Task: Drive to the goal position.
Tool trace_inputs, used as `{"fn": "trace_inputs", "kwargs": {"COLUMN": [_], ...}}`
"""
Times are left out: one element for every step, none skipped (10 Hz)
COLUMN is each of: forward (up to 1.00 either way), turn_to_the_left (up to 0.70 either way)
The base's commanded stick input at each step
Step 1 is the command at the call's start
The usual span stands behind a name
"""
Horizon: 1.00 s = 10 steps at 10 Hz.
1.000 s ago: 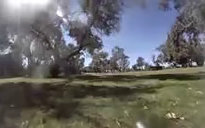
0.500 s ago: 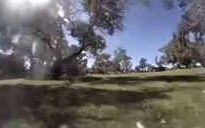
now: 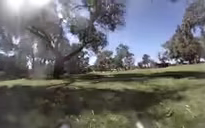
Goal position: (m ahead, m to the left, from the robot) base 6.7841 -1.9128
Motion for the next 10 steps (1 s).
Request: {"fn": "trace_inputs", "kwargs": {"forward": [0.85,0.85,0.85,0.85,0.85,0.85,0.85,0.85,0.85,0.85], "turn_to_the_left": [-0.27,-0.27,-0.14,0.0,0.0,0.0,0.0,0.0,0.0,0.0]}}
